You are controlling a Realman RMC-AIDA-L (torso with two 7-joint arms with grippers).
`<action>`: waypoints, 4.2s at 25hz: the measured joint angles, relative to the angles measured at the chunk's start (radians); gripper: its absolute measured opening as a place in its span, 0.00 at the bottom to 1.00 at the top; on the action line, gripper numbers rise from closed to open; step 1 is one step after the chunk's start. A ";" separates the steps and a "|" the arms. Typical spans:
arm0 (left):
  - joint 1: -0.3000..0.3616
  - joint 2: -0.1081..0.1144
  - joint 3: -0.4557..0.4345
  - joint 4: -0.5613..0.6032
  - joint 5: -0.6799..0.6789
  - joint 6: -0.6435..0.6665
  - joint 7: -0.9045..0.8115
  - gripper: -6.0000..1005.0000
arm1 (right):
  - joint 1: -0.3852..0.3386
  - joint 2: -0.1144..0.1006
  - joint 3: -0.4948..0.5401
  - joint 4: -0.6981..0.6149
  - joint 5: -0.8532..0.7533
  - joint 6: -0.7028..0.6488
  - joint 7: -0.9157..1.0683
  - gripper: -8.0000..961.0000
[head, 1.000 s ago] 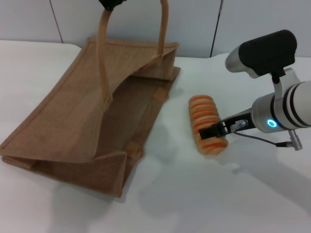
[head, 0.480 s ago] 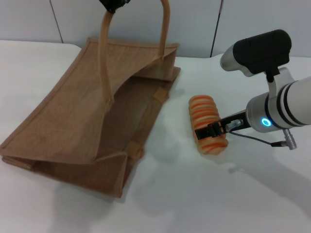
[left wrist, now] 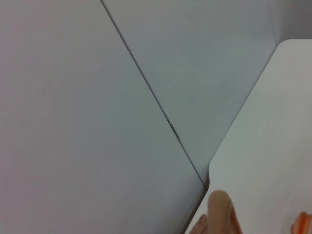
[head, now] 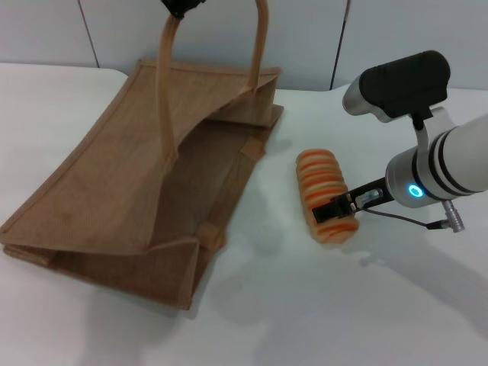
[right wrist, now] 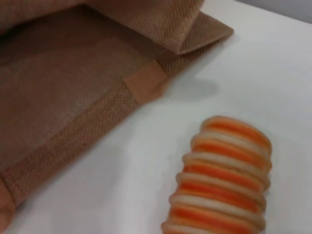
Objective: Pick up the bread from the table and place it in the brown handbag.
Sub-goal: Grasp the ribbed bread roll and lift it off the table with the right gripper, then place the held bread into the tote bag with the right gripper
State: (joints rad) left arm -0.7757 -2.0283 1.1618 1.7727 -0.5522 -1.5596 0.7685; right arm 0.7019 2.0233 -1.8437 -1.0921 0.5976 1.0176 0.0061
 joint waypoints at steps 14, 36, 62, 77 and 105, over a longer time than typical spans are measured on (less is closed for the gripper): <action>-0.001 -0.001 0.035 -0.009 0.000 0.016 -0.009 0.11 | 0.039 0.002 -0.010 0.064 0.023 -0.026 -0.008 0.93; 0.002 -0.001 0.039 -0.018 0.000 0.016 -0.012 0.12 | 0.063 -0.001 -0.022 0.061 0.045 -0.002 -0.042 0.65; -0.027 0.003 0.039 0.020 0.051 0.016 -0.012 0.12 | 0.026 -0.001 0.061 -0.131 -0.033 0.057 -0.080 0.44; -0.104 -0.001 0.158 0.024 0.052 0.043 -0.056 0.11 | 0.065 0.005 -0.071 -0.209 0.074 0.050 -0.095 0.33; -0.163 -0.004 0.349 0.089 0.018 0.105 -0.169 0.11 | 0.205 0.005 -0.074 0.130 0.204 -0.292 -0.265 0.29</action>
State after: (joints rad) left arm -0.9390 -2.0325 1.5112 1.8612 -0.5338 -1.4549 0.5993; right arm 0.9065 2.0281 -1.9179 -0.9623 0.8014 0.7255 -0.2590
